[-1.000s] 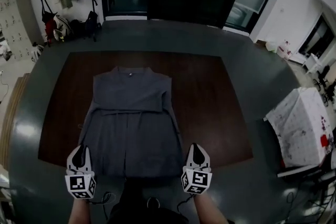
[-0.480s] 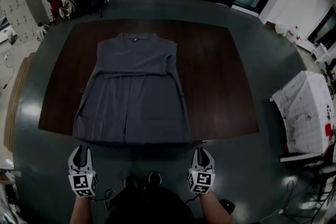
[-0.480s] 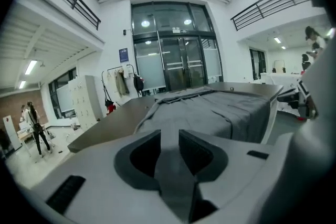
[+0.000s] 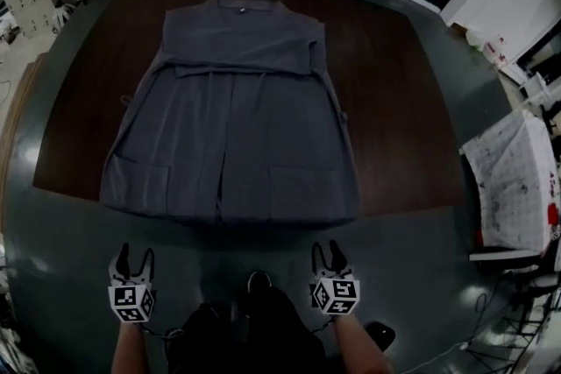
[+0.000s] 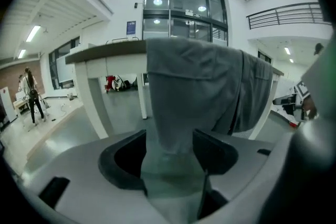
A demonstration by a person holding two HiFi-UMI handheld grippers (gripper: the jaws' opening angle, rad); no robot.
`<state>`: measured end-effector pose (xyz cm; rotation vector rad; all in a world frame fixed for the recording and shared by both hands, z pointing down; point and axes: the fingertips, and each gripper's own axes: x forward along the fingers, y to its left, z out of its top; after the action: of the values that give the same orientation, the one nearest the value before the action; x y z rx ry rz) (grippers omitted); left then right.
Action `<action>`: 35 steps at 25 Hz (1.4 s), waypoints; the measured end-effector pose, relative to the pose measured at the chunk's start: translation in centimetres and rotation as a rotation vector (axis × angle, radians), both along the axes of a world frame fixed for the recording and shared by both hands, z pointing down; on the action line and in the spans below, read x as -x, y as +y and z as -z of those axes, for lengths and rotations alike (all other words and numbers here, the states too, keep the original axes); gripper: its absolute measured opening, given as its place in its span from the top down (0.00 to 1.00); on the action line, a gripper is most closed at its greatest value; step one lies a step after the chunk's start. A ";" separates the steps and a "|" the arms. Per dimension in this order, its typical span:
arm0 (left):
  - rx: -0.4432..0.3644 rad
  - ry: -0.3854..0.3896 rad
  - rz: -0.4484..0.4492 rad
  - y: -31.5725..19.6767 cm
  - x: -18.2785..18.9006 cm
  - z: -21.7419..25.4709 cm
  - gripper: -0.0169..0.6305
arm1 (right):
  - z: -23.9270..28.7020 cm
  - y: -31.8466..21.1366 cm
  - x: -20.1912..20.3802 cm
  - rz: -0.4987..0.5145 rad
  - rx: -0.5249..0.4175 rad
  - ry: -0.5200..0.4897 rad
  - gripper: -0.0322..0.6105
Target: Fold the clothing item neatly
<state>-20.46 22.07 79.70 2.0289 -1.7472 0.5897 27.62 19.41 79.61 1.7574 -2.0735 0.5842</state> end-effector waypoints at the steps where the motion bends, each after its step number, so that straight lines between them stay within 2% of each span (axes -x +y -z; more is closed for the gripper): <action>1: 0.010 -0.004 -0.015 -0.1 0.4 -1.9 0.57 | -1.5 -0.2 0.3 0.015 0.000 -0.013 0.72; 3: 0.020 -0.027 -0.067 -1.1 0.9 -5.3 0.54 | -4.4 -0.6 1.4 0.045 -0.004 -0.075 0.66; 4: 0.017 -0.035 -0.084 -1.9 1.3 -6.8 0.52 | -5.7 -0.9 2.1 0.059 -0.008 -0.099 0.56; 5: 0.011 -0.037 -0.091 -2.7 1.8 -8.1 0.50 | -7.1 -1.3 2.6 0.072 -0.012 -0.102 0.55; 9: -0.035 -0.027 -0.111 -5.5 3.2 -12.4 0.46 | -12.1 -3.0 3.0 0.083 -0.021 -0.052 0.54; 14: -0.058 0.022 -0.123 -7.9 4.0 -17.1 0.41 | -16.6 -5.1 2.5 0.075 -0.016 -0.031 0.48; 16: -0.085 0.044 -0.150 -9.3 3.3 -17.9 0.41 | -17.4 -6.4 3.2 0.098 -0.029 -0.041 0.47; 20: -0.148 0.115 -0.263 -11.9 -0.1 -17.4 0.41 | -16.6 -8.3 5.6 0.190 -0.070 -0.044 0.48; 21: -0.155 0.122 -0.277 -12.2 -0.6 -17.2 0.42 | -16.2 -8.5 6.0 0.192 -0.076 -0.039 0.51; 23: -0.160 0.134 -0.254 -12.5 -0.5 -16.9 0.79 | -15.9 -8.5 6.7 0.173 -0.068 -0.023 0.73; 24: -0.156 0.144 -0.239 -12.4 -0.3 -16.9 0.91 | -15.8 -8.2 6.9 0.158 -0.058 -0.016 0.80; 25: -0.147 0.150 -0.236 -12.3 -0.2 -17.0 0.94 | -15.8 -7.8 7.1 0.144 -0.045 -0.012 0.90; 26: -0.133 0.150 -0.241 -11.9 -0.2 -17.1 0.94 | -15.6 -7.4 7.2 0.133 -0.031 -0.010 0.95; 30: -0.058 0.156 -0.249 -8.8 -0.8 -15.7 0.95 | -13.7 -4.4 6.8 0.105 0.038 -0.027 0.95; 35: 0.032 0.233 -0.262 -3.4 -2.2 -9.4 0.95 | -9.2 0.6 8.5 0.121 0.153 -0.047 0.95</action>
<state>-18.26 18.65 89.05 2.2210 -1.3441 0.4333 19.17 19.98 88.77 1.5357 -2.0891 0.7331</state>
